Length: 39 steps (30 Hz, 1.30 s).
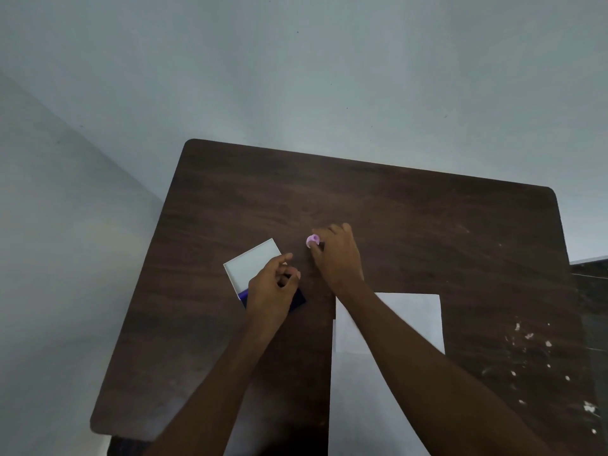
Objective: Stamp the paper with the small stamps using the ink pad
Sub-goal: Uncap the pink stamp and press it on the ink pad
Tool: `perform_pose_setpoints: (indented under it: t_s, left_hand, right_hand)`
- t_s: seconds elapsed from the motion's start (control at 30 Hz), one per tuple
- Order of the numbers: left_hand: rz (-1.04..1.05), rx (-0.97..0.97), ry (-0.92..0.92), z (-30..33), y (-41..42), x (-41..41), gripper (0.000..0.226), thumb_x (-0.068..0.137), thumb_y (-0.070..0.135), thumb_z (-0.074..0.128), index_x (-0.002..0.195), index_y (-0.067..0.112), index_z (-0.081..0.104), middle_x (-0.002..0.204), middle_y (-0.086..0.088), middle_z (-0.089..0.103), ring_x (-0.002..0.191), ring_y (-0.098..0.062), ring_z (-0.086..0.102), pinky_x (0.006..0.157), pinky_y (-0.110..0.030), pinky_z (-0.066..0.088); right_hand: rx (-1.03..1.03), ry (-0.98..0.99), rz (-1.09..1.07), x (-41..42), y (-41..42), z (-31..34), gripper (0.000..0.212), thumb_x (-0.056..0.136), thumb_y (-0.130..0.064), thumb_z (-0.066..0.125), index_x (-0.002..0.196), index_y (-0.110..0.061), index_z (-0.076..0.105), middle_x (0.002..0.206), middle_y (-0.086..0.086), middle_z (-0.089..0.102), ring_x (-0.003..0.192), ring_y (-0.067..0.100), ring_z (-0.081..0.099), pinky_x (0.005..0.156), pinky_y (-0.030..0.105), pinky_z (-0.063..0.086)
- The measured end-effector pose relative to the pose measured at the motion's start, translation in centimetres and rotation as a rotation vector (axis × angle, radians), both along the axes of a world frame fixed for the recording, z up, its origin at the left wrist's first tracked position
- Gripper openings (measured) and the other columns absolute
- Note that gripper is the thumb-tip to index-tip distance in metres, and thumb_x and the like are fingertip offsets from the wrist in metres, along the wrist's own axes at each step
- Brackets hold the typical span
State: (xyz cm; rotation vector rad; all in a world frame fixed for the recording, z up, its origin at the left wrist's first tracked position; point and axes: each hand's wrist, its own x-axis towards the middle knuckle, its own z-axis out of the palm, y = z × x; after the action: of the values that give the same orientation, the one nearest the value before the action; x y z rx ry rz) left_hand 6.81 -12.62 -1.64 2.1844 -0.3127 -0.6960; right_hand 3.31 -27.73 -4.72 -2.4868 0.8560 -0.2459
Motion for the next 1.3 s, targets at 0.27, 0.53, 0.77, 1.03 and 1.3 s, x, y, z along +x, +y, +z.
perform_pose_setpoints:
  t_s: [0.27, 0.53, 0.77, 1.03, 1.3]
  left_hand:
    - [0.028, -0.152, 0.067, 0.8, 0.1, 0.6, 0.039, 0.088, 0.043, 0.061, 0.127, 0.036, 0.058, 0.121, 0.014, 0.063, 0.104, -0.001, 0.059, 0.084, -0.012, 0.043]
    - [0.040, -0.236, 0.128, 2.2, -1.0, 0.1, 0.046, 0.082, 0.050, 0.066, 0.123, 0.030, 0.061, 0.108, 0.006, 0.072, 0.101, -0.009, 0.065, 0.097, -0.037, 0.050]
    - [0.042, -0.307, 0.168, 2.4, -0.6, 0.0, 0.034, 0.077, 0.048, 0.074, 0.105, 0.030, 0.071, 0.097, 0.015, 0.073, 0.093, -0.003, 0.068, 0.087, -0.034, 0.056]
    - [0.029, -0.326, 0.202, 2.8, 0.3, -0.1, 0.038, 0.072, 0.047, 0.078, 0.103, 0.026, 0.073, 0.089, 0.015, 0.075, 0.086, -0.002, 0.070, 0.077, -0.021, 0.057]
    - [0.023, -0.340, 0.096, 3.0, 2.9, 0.1, 0.022, 0.075, 0.032, 0.078, 0.096, 0.029, 0.072, 0.085, 0.018, 0.074, 0.081, 0.002, 0.068, 0.069, -0.009, 0.051]
  right_hand:
    - [0.729, -0.288, -0.451, -2.6, 1.7, 3.3, 0.022, 0.077, -0.033, 0.075, 0.096, -0.023, 0.074, 0.082, -0.018, 0.070, 0.077, 0.001, 0.066, 0.072, 0.014, 0.053]
    - [1.091, -0.432, -0.470, -4.5, 2.7, 5.5, 0.009, 0.076, -0.023, 0.077, 0.077, -0.031, 0.076, 0.077, -0.009, 0.076, 0.073, 0.008, 0.072, 0.055, 0.013, 0.052]
    - [1.236, -0.469, -0.458, -5.3, 3.2, 5.8, 0.011, 0.080, -0.017, 0.073, 0.090, -0.020, 0.076, 0.087, 0.006, 0.076, 0.080, 0.023, 0.072, 0.064, 0.028, 0.057]
    - [1.370, -0.469, -0.476, -5.4, 3.7, 6.1, 0.028, 0.078, -0.011, 0.072, 0.105, -0.001, 0.069, 0.097, 0.018, 0.073, 0.088, 0.032, 0.071, 0.076, 0.035, 0.058]
    - [1.425, -0.414, -0.480, -5.2, 4.5, 6.1, 0.021, 0.082, -0.007, 0.070, 0.101, 0.001, 0.070, 0.096, 0.022, 0.072, 0.090, 0.039, 0.069, 0.081, 0.041, 0.058]
